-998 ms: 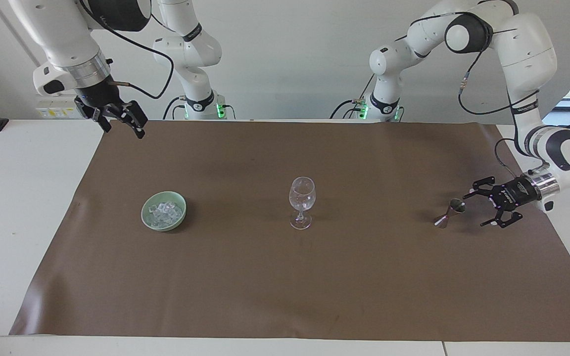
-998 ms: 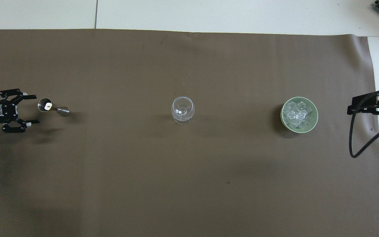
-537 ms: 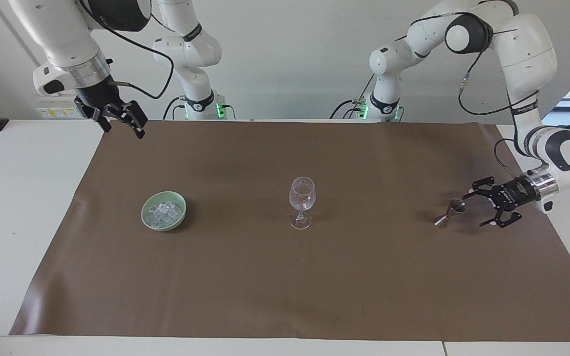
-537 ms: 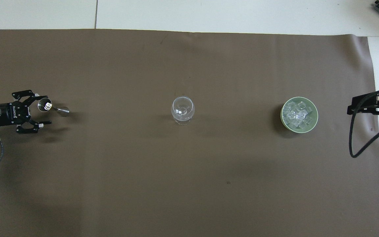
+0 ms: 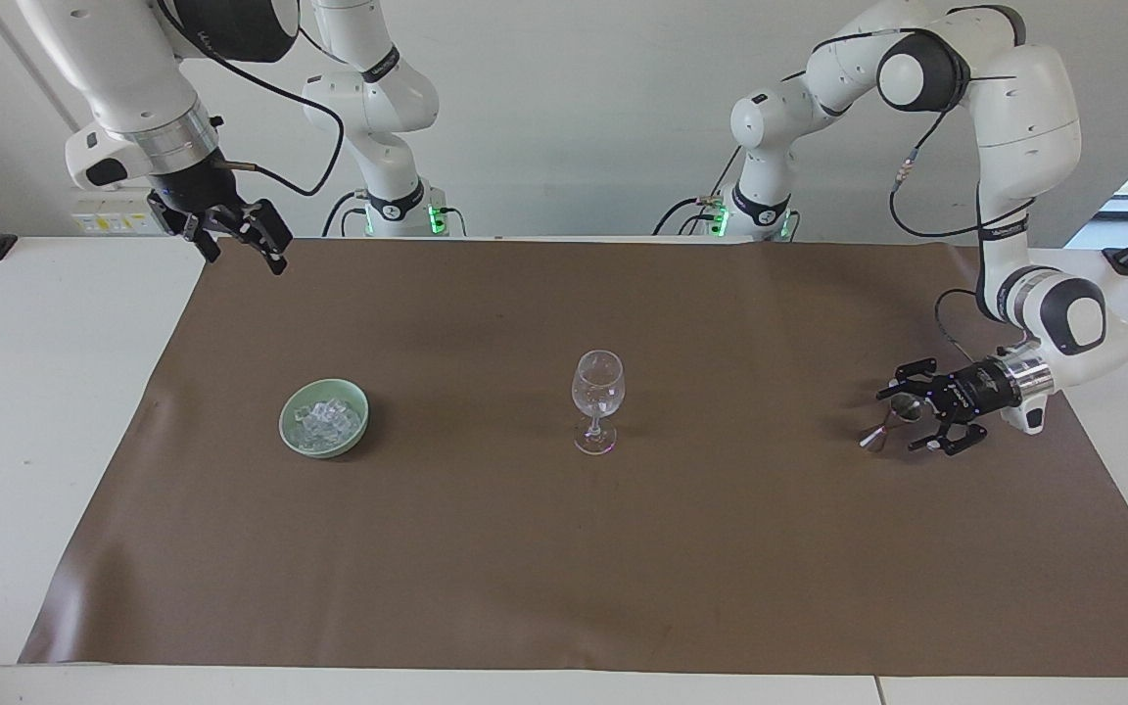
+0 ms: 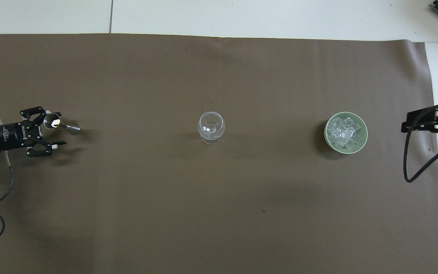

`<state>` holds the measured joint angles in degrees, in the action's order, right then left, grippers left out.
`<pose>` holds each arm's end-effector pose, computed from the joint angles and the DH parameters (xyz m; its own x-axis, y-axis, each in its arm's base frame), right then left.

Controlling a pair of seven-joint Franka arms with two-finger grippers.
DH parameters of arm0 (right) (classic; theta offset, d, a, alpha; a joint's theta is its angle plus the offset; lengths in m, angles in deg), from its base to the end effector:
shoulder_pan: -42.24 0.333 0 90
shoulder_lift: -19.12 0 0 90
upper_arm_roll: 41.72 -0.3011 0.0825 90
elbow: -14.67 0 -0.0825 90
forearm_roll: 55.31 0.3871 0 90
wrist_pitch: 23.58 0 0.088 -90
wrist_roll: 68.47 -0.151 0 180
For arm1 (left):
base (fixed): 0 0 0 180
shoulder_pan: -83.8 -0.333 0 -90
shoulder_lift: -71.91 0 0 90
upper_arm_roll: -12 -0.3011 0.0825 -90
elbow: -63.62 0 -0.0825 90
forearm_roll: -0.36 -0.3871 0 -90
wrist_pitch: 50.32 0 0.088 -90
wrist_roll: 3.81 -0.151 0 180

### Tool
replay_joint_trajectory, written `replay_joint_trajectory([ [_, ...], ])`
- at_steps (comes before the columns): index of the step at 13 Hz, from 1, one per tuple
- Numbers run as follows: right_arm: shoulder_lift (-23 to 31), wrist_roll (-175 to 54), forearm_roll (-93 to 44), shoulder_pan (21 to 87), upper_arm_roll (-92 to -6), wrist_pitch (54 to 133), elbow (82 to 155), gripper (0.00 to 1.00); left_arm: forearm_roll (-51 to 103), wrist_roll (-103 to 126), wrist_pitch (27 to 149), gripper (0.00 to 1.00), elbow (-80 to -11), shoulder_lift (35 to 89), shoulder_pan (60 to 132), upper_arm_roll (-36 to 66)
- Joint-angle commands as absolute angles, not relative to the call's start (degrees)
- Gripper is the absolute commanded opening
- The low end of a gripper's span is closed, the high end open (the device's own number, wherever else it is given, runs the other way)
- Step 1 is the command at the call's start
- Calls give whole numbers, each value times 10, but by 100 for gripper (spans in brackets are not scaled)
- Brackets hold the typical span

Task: Pour wine and add ice with both arms
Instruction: 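Close the left gripper around the metal jigger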

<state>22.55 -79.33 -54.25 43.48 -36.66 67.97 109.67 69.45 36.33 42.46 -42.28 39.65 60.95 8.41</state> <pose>0.5405 -0.0344 0.5592 0.9673 -0.2537 -0.0051 -0.2537 -0.9670 -0.0232 0.5750 0.1317 0.2004 -0.0653 0.2981 -0.9523 0.9789 0.2042 -0.0032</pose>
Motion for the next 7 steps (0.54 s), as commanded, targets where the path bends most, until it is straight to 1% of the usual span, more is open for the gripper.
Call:
replay_joint_trajectory([
  [1, 230, -783, -529, 431, -367, 676, 1099, 100, 721, 336, 428, 100, -436, 390, 614, 80],
  [3, 230, -783, -529, 431, -367, 676, 1099, 100, 737, 322, 422, 100, -438, 376, 613, 80],
  [7, 230, -783, -529, 431, -367, 676, 1099, 100, 762, 318, 404, 100, -446, 375, 606, 80],
])
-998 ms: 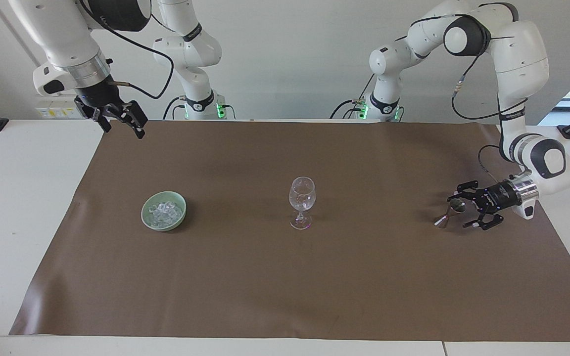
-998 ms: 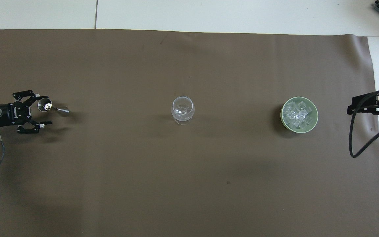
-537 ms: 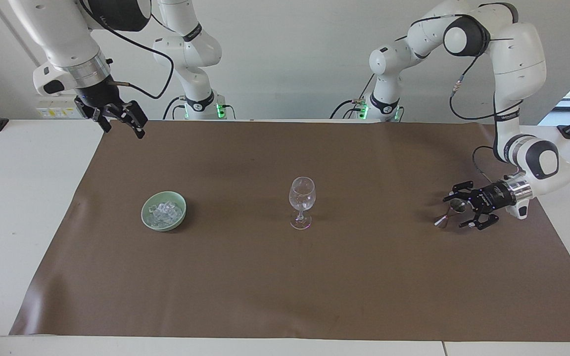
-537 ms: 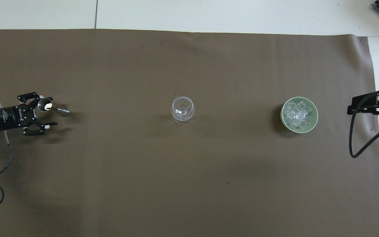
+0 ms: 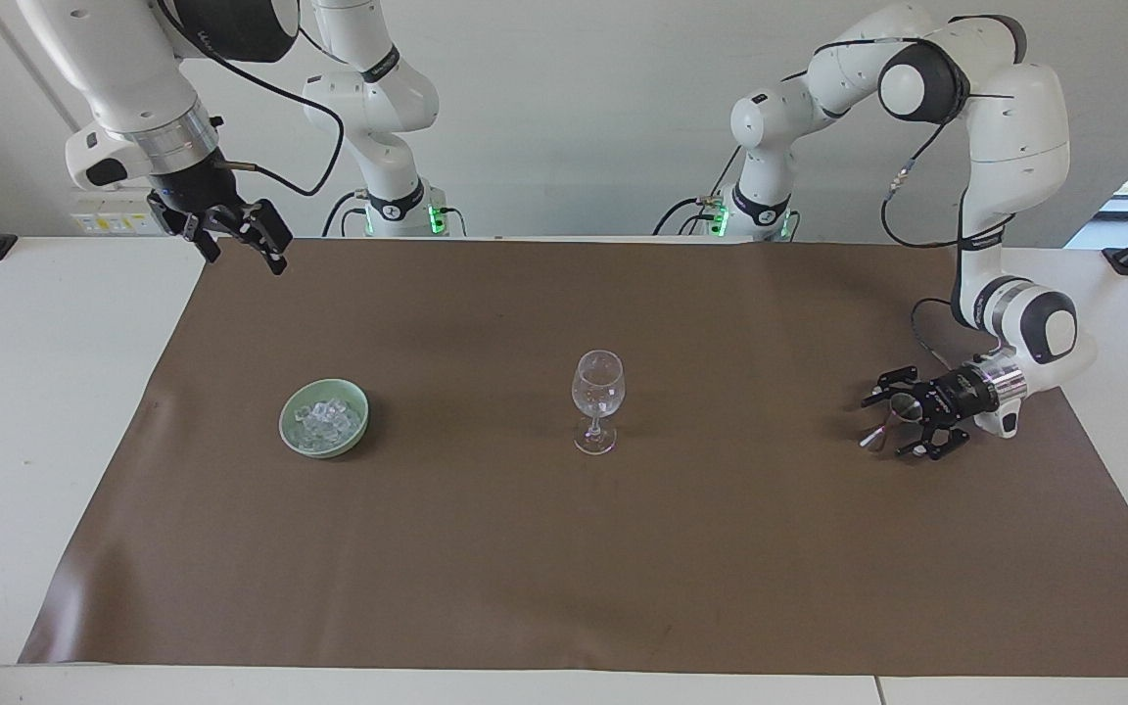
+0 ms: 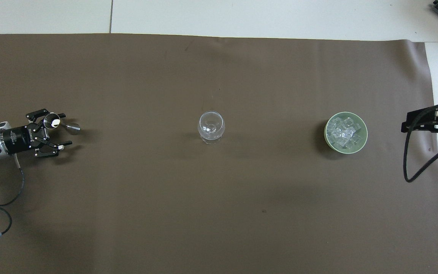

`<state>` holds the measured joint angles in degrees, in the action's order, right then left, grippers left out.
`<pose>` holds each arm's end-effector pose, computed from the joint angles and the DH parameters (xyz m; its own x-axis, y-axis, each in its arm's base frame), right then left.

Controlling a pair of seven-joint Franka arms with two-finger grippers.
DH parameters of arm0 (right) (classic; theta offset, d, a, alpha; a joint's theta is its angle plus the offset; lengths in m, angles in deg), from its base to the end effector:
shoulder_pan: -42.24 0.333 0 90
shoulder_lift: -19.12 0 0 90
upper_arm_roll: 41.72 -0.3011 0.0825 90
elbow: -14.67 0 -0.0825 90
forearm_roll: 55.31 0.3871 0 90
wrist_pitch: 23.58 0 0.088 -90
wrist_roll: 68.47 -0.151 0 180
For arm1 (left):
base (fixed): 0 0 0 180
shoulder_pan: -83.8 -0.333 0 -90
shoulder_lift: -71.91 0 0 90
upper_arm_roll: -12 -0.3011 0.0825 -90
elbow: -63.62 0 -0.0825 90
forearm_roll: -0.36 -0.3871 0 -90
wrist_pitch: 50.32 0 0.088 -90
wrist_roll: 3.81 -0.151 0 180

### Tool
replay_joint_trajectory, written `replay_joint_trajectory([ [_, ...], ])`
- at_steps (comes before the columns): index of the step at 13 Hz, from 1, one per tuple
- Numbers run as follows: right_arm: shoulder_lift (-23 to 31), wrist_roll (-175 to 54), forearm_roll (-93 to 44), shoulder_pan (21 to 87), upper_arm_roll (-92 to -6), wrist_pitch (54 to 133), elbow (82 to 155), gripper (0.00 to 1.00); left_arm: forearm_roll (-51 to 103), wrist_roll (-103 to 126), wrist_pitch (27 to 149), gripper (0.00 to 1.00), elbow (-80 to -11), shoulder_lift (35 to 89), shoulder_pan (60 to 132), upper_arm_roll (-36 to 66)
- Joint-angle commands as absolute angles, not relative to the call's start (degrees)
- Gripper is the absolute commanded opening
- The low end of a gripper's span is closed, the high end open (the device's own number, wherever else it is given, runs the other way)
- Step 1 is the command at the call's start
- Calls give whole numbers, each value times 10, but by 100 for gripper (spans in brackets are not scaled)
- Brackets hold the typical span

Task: Pour wine and add ice with both arms
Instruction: 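Close the left gripper around the metal jigger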

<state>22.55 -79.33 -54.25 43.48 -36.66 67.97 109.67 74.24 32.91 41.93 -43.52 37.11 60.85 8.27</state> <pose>0.5405 -0.0344 0.5592 0.9673 -0.2537 -0.0051 -0.2537 -0.9670 -0.0232 0.5709 0.1274 0.1755 -0.0576 0.2306 -0.9714 0.9683 0.2498 0.0019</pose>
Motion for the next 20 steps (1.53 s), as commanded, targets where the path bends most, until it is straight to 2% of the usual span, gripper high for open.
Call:
replay_joint_trajectory([
  [1, 230, -783, -529, 431, -367, 676, 1099, 100, 763, 318, 399, 100, -446, 375, 605, 80],
  [7, 230, -783, -529, 431, -367, 676, 1099, 100, 776, 318, 379, 100, -446, 376, 602, 79],
  [9, 230, -783, -529, 431, -367, 676, 1099, 100, 777, 318, 378, 94, -446, 375, 601, 79],
  [11, 230, -783, -529, 431, -367, 676, 1099, 100, 778, 319, 378, 83, -446, 376, 595, 79],
  [12, 230, -783, -529, 431, -367, 676, 1099, 100, 778, 319, 378, 72, -446, 376, 595, 79],
  [13, 230, -783, -529, 431, -367, 676, 1099, 100, 781, 319, 378, 56, -446, 376, 595, 79],
  [15, 230, -783, -529, 431, -367, 676, 1099, 100, 785, 320, 378, 16, -447, 376, 594, 79],
  [18, 230, -783, -529, 431, -367, 676, 1099, 100, 798, 320, 380, 15, -455, 378, 594, 78],
  [19, 230, -783, -529, 431, -367, 676, 1099, 100, 798, 320, 381, 14, -455, 378, 594, 78],
  [20, 230, -783, -529, 431, -367, 676, 1099, 100, 798, 320, 381, 8, -455, 378, 594, 78],
])
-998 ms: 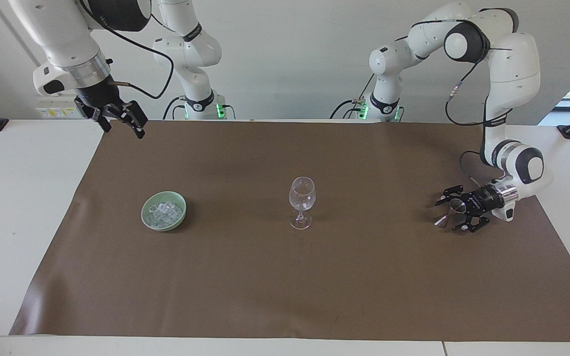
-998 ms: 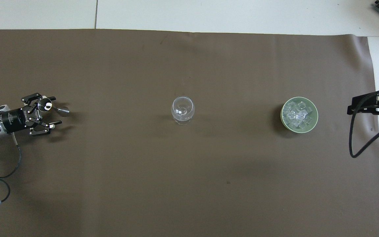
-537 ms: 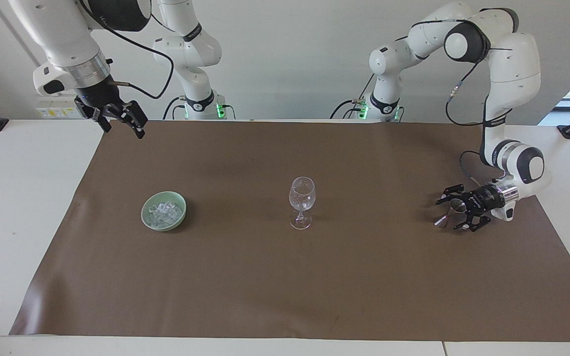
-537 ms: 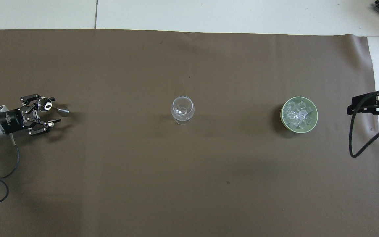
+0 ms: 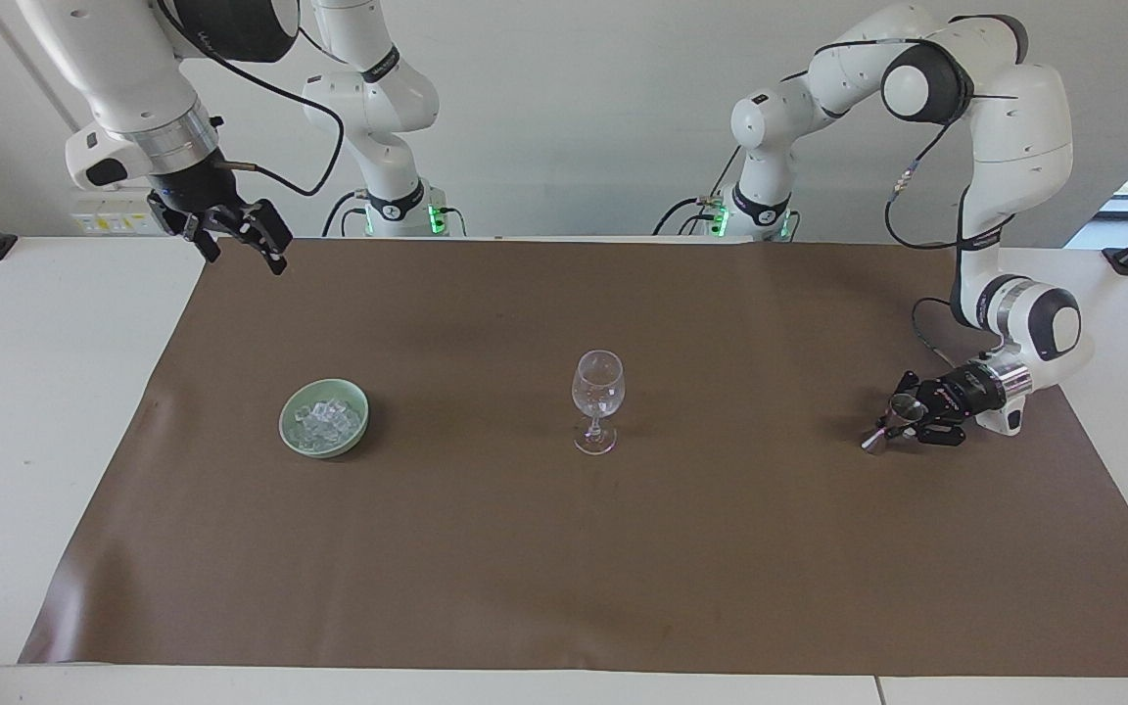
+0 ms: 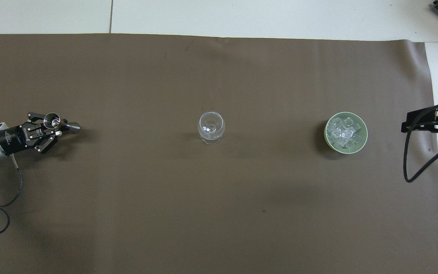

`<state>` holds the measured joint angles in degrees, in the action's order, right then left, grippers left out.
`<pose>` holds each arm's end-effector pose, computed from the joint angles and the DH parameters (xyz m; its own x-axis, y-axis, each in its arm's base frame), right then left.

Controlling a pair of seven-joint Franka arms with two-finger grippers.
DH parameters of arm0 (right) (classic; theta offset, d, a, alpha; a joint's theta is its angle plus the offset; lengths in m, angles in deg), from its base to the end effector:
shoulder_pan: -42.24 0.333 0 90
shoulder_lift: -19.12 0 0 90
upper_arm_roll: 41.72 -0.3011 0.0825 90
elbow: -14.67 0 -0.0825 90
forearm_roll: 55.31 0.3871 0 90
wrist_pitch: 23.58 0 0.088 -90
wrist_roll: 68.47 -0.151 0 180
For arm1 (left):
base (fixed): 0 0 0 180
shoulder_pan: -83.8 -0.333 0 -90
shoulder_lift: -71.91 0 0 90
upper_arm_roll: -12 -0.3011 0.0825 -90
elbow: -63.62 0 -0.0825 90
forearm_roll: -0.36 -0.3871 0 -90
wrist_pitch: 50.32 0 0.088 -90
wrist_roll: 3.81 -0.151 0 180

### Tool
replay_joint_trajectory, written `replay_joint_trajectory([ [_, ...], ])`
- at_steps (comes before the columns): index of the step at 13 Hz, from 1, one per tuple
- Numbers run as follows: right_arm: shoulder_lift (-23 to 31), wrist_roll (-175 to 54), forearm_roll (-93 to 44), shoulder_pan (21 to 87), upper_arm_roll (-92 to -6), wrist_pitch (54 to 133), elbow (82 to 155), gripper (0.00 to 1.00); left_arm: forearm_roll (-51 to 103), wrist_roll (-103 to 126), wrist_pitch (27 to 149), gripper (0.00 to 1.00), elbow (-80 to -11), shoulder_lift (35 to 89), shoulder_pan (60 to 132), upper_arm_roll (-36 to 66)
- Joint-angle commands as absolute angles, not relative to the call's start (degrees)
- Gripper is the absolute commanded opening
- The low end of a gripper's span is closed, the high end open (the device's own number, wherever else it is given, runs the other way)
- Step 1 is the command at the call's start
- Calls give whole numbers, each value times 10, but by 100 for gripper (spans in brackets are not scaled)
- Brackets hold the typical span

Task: Pour wine and add ice with both arms
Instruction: 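Close the left gripper around the metal jigger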

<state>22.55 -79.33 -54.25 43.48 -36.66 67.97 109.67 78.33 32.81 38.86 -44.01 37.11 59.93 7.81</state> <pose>0.5405 -0.0344 0.5592 0.9673 -0.2537 -0.0051 -0.2537 -0.9670 -0.0232 0.5705 0.1339 0.1839 -0.0475 0.1492 -0.9877 0.9553 0.2956 -0.0013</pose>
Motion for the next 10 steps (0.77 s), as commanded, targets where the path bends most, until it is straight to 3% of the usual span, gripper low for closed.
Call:
replay_joint_trajectory([
  [1, 230, -783, -529, 431, -367, 676, 1099, 100, 798, 320, 381, 0, -455, 378, 594, 78],
  [10, 230, -783, -529, 431, -367, 676, 1099, 100, 799, 329, 347, 0, -444, 383, 595, 78],
])
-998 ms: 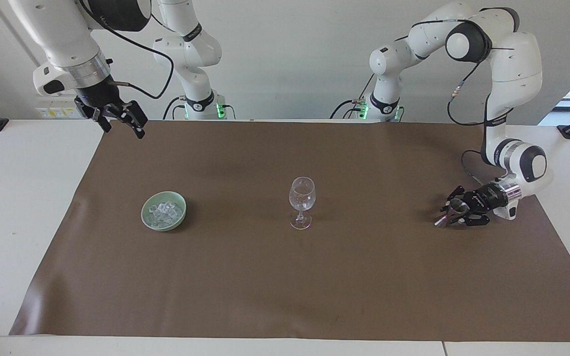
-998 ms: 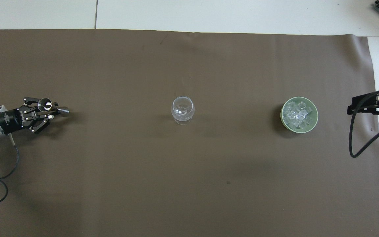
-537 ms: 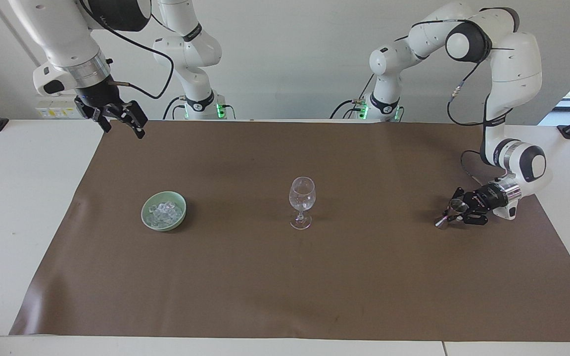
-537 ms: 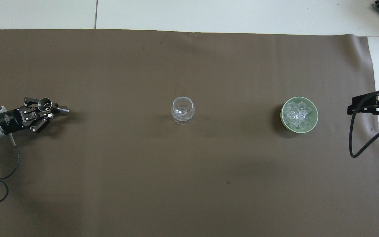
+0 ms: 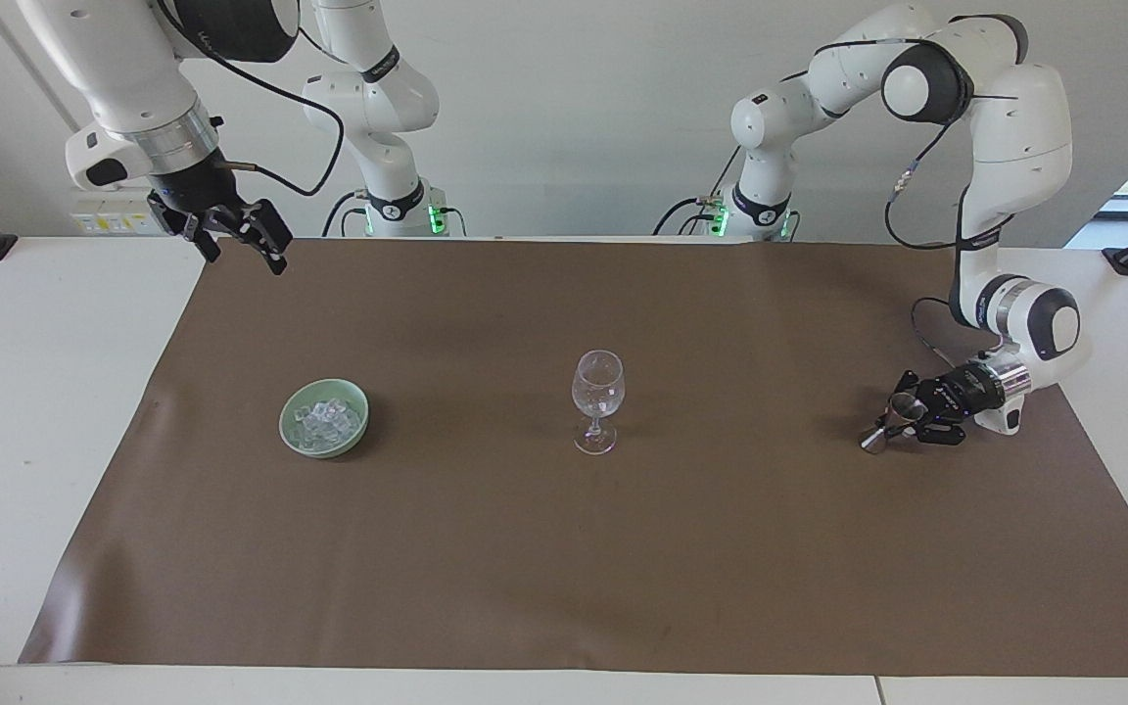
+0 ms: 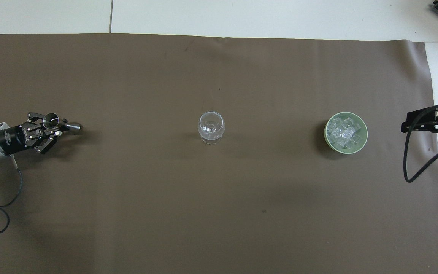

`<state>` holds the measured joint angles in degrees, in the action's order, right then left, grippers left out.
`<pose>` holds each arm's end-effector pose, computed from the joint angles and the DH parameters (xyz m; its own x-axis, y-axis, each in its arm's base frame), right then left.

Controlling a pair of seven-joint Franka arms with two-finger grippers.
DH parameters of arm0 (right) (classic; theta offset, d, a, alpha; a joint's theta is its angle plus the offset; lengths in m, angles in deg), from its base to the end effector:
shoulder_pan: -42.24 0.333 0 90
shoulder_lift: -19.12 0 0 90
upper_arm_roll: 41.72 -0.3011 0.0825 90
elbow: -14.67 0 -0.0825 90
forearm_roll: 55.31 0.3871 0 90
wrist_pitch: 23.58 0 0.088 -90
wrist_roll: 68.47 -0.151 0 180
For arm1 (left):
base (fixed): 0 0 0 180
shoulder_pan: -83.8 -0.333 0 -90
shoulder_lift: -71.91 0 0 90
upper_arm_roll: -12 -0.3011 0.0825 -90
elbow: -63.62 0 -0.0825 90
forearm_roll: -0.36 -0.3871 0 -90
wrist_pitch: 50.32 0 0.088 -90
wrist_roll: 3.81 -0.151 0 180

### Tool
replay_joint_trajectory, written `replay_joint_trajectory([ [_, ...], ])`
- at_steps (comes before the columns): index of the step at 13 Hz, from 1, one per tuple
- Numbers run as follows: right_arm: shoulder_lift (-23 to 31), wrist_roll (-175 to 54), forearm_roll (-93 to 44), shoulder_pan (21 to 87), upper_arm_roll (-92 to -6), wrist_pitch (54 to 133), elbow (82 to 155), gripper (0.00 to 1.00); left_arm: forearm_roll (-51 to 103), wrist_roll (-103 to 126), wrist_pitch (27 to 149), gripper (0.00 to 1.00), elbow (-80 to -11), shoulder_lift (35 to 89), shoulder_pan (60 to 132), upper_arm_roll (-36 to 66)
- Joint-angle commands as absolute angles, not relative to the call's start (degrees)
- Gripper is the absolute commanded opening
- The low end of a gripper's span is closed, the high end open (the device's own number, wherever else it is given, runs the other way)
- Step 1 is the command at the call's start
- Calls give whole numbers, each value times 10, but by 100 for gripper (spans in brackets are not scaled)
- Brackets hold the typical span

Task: Pour wine and add ice with both arms
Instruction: 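Close the left gripper around the metal jigger, then lift the jigger with the left gripper and carry it toward the glass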

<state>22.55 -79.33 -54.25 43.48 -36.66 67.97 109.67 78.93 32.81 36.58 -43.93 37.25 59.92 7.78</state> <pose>0.5405 -0.0344 0.5592 0.9673 -0.2537 -0.0051 -0.2537 -0.9670 -0.0232 0.5702 0.1299 0.1910 -0.0330 0.1150 -0.9928 0.9596 0.2815 0.0007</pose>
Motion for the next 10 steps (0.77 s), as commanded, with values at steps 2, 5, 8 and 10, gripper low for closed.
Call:
replay_joint_trajectory([
  [2, 230, -783, -529, 431, -367, 676, 1099, 100, 798, 332, 344, 0, -442, 393, 602, 78],
  [5, 230, -783, -529, 431, -367, 676, 1099, 100, 795, 342, 342, 0, -442, 406, 608, 79],
  [8, 230, -783, -529, 431, -367, 676, 1099, 100, 793, 346, 333, 0, -443, 426, 627, 78],
  [10, 230, -783, -529, 431, -367, 676, 1099, 100, 791, 355, 334, 0, -446, 441, 642, 76],
])
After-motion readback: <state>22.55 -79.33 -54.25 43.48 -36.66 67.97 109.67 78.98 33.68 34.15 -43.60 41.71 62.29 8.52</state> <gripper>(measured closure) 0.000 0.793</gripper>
